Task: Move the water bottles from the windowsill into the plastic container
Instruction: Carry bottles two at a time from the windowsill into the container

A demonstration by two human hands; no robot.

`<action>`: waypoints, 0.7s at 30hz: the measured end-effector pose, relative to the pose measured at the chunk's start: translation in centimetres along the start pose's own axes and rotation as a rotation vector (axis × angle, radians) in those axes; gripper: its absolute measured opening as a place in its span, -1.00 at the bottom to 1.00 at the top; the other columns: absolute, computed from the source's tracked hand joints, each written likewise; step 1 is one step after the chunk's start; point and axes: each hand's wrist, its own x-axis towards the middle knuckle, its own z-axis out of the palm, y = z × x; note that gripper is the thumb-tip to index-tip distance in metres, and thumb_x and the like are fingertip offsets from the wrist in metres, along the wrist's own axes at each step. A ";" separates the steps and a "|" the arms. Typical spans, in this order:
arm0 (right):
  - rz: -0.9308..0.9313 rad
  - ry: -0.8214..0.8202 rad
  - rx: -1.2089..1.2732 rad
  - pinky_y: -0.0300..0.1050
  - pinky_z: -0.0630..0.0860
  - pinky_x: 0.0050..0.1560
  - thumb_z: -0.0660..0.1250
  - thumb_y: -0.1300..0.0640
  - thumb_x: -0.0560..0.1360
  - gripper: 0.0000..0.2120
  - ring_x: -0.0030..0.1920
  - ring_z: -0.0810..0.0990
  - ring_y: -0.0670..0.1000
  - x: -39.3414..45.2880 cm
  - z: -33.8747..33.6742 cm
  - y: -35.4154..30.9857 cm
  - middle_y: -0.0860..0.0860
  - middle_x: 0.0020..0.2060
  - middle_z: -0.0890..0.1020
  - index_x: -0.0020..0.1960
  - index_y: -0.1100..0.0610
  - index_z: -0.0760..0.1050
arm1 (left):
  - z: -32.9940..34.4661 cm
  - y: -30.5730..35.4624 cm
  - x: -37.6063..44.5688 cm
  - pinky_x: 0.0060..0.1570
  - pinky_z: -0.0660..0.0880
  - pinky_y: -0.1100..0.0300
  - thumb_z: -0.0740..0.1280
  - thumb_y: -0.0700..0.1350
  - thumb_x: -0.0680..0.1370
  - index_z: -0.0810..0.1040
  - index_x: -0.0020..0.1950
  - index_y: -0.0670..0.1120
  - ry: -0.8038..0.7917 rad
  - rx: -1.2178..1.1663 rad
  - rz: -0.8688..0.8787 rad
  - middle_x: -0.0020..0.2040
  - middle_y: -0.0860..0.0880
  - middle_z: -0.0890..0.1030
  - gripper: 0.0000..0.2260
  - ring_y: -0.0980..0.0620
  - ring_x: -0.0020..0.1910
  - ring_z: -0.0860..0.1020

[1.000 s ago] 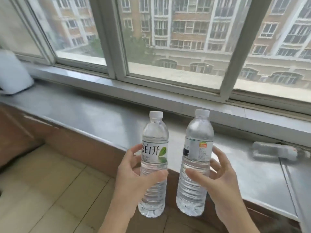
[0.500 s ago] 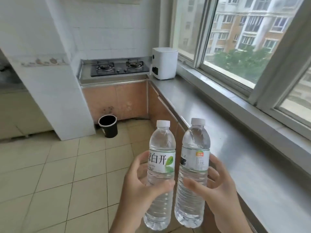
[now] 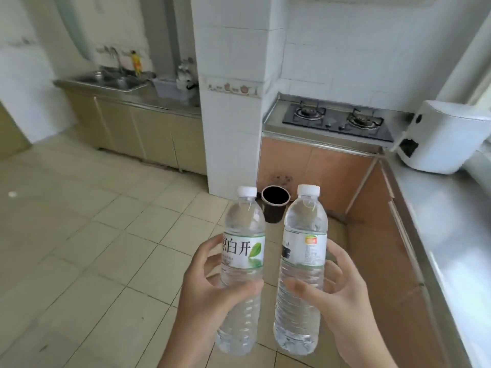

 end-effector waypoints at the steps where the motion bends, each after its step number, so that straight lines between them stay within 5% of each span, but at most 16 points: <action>1: 0.006 -0.035 -0.005 -0.03 0.61 -0.13 0.66 0.23 0.12 -0.25 -0.10 0.70 0.00 1.5 0.7 0.0 -0.04 -0.03 0.70 0.19 -0.18 0.47 | -0.5 0.1 1.0 0.08 0.60 0.02 0.65 -0.03 -0.01 0.53 0.09 0.42 0.037 -0.005 -0.004 0.10 0.10 0.69 -0.25 0.05 0.02 0.70; 6: 0.028 -0.184 -0.041 0.22 0.56 0.08 0.68 0.18 0.07 -0.26 -0.01 0.68 0.02 9.1 5.2 0.3 -0.04 -0.01 0.70 0.14 -0.26 0.50 | -3.3 0.4 7.0 0.12 0.59 -0.06 0.65 -0.04 0.00 0.53 0.07 0.41 0.215 -0.025 -0.020 0.08 0.08 0.71 -0.27 0.05 -0.02 0.71; 12: 0.015 -0.295 -0.034 0.10 0.60 -0.02 0.61 0.15 0.06 -0.27 -0.03 0.68 0.01 19.3 12.6 -0.1 -0.05 -0.03 0.70 0.14 -0.29 0.48 | -7.3 1.0 17.6 0.06 0.61 -0.07 0.64 -0.01 -0.02 0.54 0.07 0.39 0.329 -0.045 -0.021 0.07 0.06 0.71 -0.28 0.05 -0.03 0.71; 16: 0.012 -0.294 -0.010 0.16 0.59 0.02 0.63 0.04 -0.02 -0.22 -0.04 0.68 0.05 26.6 18.3 -0.9 -0.02 -0.04 0.69 0.16 -0.26 0.48 | -10.4 2.7 25.8 -0.15 0.57 0.15 0.62 0.00 -0.04 0.54 0.02 0.42 0.339 -0.047 -0.013 0.03 0.11 0.70 -0.30 0.15 -0.14 0.70; 21: 0.018 -0.300 0.013 0.19 0.58 0.04 0.63 0.02 -0.04 -0.17 -0.04 0.68 0.05 34.8 24.7 -2.0 0.00 0.00 0.69 0.19 -0.24 0.47 | -14.3 5.2 35.5 -0.06 0.61 0.04 0.63 -0.01 -0.02 0.53 0.05 0.43 0.352 -0.037 0.000 0.07 0.09 0.69 -0.29 0.12 -0.10 0.71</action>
